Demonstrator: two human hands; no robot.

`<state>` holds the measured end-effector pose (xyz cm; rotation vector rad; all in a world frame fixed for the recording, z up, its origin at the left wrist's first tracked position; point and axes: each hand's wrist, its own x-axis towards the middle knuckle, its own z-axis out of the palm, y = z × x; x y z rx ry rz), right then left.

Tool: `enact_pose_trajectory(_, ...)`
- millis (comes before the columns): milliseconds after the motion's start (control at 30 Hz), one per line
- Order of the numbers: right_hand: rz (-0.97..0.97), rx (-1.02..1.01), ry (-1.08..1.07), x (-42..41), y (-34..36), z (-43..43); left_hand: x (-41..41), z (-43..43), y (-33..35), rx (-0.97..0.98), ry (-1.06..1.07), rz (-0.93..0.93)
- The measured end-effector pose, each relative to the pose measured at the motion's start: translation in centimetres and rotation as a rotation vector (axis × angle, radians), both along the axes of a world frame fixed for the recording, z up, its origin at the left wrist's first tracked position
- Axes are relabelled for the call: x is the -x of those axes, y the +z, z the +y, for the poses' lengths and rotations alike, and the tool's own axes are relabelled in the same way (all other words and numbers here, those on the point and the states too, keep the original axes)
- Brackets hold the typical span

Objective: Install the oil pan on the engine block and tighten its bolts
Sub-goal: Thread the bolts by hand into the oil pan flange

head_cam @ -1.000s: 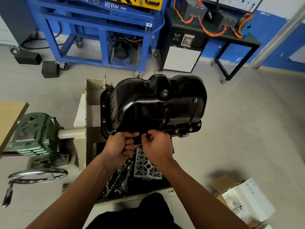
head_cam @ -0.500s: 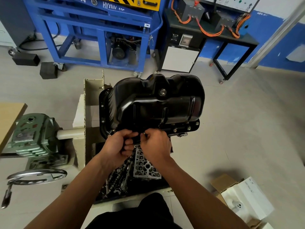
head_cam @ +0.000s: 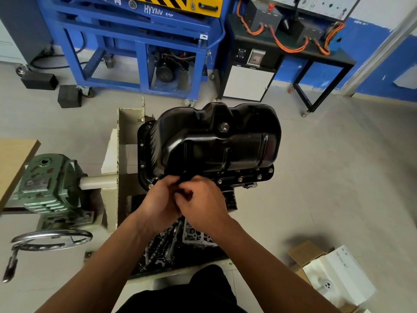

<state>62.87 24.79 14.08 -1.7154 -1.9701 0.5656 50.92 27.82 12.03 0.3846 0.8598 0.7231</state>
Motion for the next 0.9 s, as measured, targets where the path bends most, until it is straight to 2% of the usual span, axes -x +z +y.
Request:
enact_pose_trajectory(100, -0.063, 0.052, 0.041, 0.1, 0.1, 0.0, 0.0, -0.1, 0.0, -0.014, -0.016, 0.036)
enact_pose_trajectory(233, -0.014, 0.111, 0.061, 0.3, 0.6, 0.0, 0.3, -0.4, 0.1, -0.071, -0.039, 0.077)
enact_pose_trajectory(333, 0.113, 0.179, 0.049, 0.5, 0.6, 0.2, 0.8, -0.6, 0.0, -0.125, -0.068, 0.122)
enact_pose_trajectory(433, 0.227, 0.156, 0.014, 0.7, 0.2, 0.2, 1.2, -0.7, -0.3, -0.153, -0.067, 0.138)
enact_pose_trajectory(667, 0.539, 0.210, -0.133, 0.3, -1.0, 0.6, 1.9, -0.8, -0.8, -0.108, -0.026, 0.177)
enact_pose_trajectory(900, 0.445, 0.005, -0.253, -0.8, -2.7, 1.1, 2.8, -0.8, -0.8, -0.035, 0.014, 0.224)
